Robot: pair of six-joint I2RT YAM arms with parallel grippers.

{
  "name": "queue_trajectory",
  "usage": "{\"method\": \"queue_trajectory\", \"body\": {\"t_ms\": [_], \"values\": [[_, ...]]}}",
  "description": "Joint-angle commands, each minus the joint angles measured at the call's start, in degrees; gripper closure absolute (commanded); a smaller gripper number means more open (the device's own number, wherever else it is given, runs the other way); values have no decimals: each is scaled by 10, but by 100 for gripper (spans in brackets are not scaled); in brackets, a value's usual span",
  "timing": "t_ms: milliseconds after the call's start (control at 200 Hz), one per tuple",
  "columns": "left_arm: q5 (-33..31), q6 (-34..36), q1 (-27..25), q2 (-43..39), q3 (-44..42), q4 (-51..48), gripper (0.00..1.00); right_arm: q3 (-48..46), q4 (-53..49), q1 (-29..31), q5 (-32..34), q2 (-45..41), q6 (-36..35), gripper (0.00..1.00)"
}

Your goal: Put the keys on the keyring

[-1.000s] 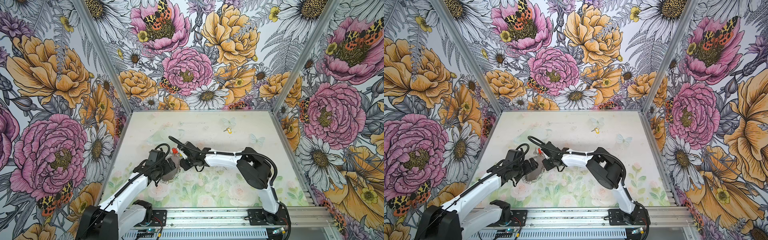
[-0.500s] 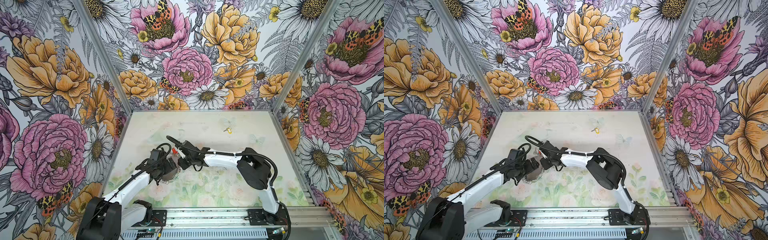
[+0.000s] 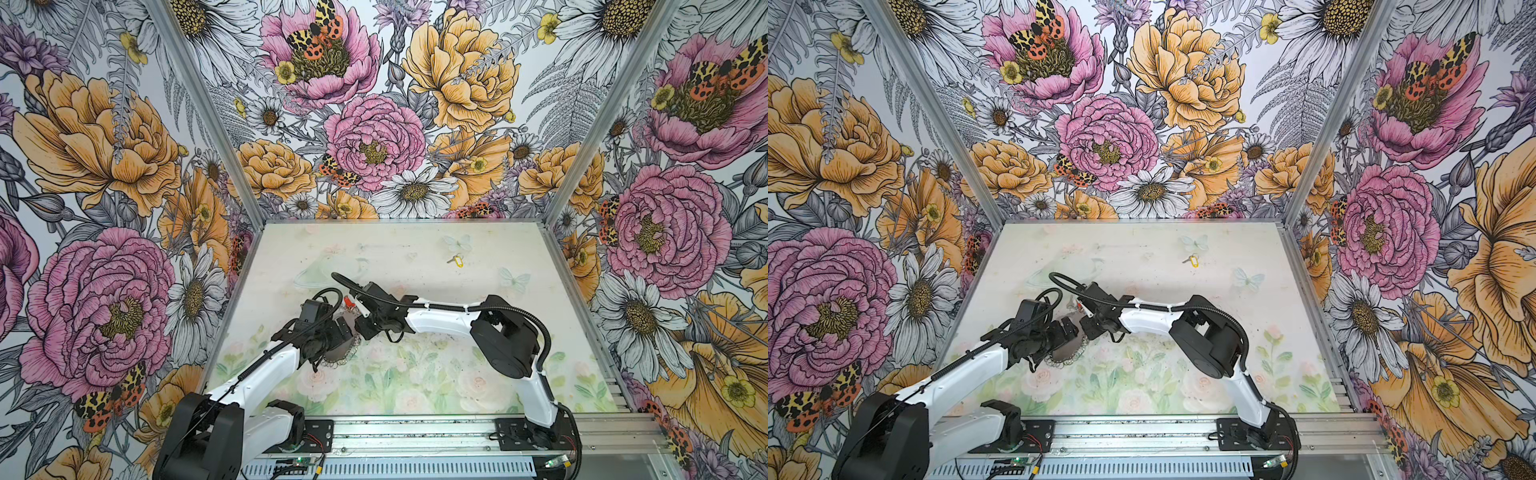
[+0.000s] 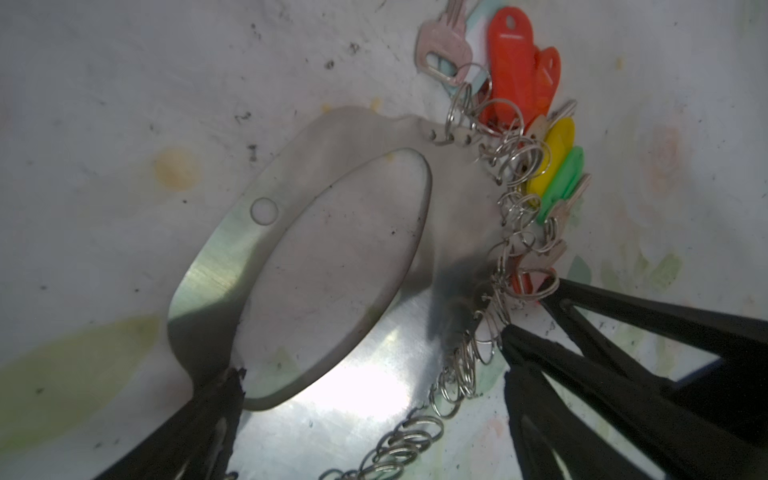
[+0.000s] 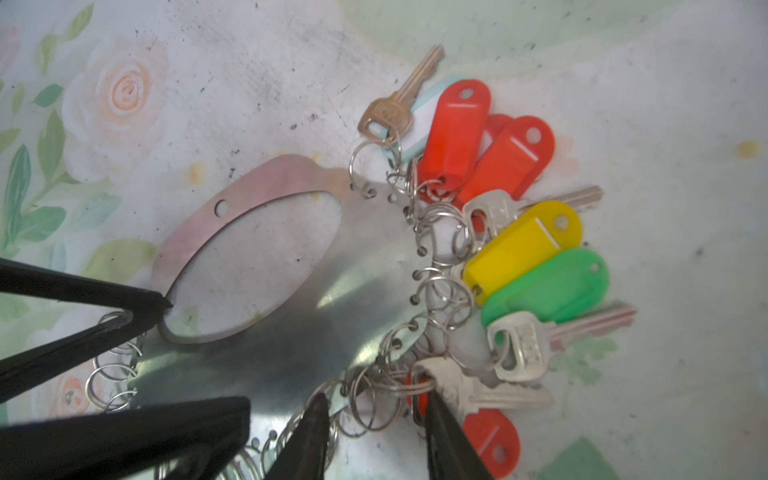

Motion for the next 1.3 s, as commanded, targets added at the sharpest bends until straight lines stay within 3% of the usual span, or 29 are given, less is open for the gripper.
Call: {"method": "queue_trajectory", "body": {"t_ms": [0,420,746,1026,1296], "values": [[5,-10,3,3,-14,5,1,23,-1,4,13,17,-5,62],[6,-8,3,1,-20,5,1,26,-6,3,28,11,0,75],[8,-7,5,3,-17,4,1,18,-6,11,6,-2,-17,65],[8,-5,6,-1,-14,0,1,22,-13,14,29,17,-19,65],[10,-6,6,-3,-15,0,1,30,-21,13,55,17,-18,72]]}}
